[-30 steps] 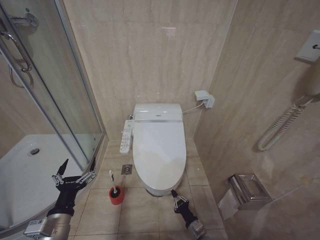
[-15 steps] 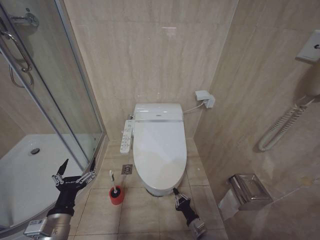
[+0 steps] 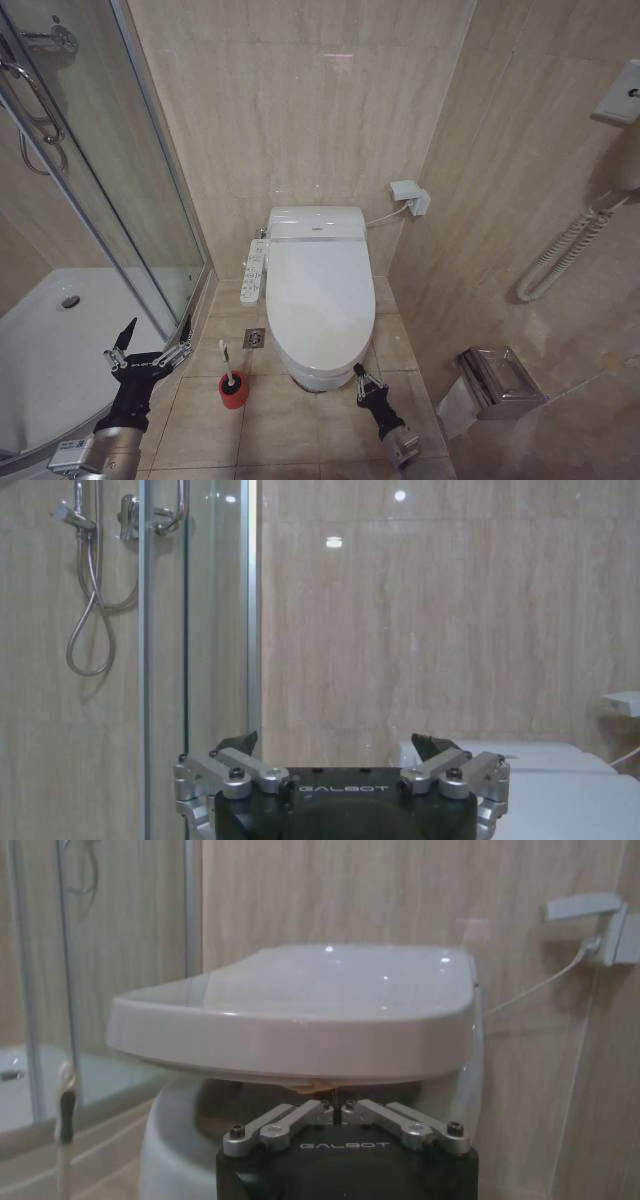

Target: Open the toilet lid, clean the toilet bowl with a toilet brush, close the toilet lid, and flush.

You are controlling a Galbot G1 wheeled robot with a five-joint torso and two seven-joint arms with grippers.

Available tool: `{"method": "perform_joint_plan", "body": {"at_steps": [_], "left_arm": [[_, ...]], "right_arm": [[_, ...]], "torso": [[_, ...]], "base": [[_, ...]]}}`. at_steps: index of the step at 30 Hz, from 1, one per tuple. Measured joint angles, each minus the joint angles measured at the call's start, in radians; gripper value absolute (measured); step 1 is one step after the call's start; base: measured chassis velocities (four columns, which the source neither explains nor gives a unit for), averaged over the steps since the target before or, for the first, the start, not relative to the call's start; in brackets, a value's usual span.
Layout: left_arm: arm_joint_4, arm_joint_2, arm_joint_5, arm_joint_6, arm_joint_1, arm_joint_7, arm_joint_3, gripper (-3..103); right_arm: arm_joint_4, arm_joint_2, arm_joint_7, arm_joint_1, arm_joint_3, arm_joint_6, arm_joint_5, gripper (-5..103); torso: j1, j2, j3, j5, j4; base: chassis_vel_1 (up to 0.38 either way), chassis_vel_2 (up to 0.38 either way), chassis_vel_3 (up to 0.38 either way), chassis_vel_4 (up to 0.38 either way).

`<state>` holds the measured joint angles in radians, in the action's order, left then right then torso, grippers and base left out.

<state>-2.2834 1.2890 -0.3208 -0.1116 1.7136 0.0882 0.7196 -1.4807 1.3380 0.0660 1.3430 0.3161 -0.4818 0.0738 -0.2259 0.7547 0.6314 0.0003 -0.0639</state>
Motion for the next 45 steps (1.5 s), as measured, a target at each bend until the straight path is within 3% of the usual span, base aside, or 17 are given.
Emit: {"method": "perform_joint_plan", "body": {"at_steps": [22, 45], "left_arm": [[0.000, 0.000, 0.000, 0.000, 0.000, 0.000, 0.000, 100], [0.000, 0.000, 0.000, 0.000, 0.000, 0.000, 0.000, 100]], "right_arm": [[-0.209, -0.009, -0.023, 0.014, 0.074, 0.029, 0.081, 0], [-0.240, 0.044, -0.051, -0.099, 0.104, 0.081, 0.149, 0]], "torso": [[0.000, 0.000, 0.000, -0.0005, 0.0002], [0.000, 0.000, 0.000, -0.0006, -0.0001]], "base": [[0.000, 0.000, 0.000, 0.000], [0.000, 0.000, 0.000, 0.000]]}}
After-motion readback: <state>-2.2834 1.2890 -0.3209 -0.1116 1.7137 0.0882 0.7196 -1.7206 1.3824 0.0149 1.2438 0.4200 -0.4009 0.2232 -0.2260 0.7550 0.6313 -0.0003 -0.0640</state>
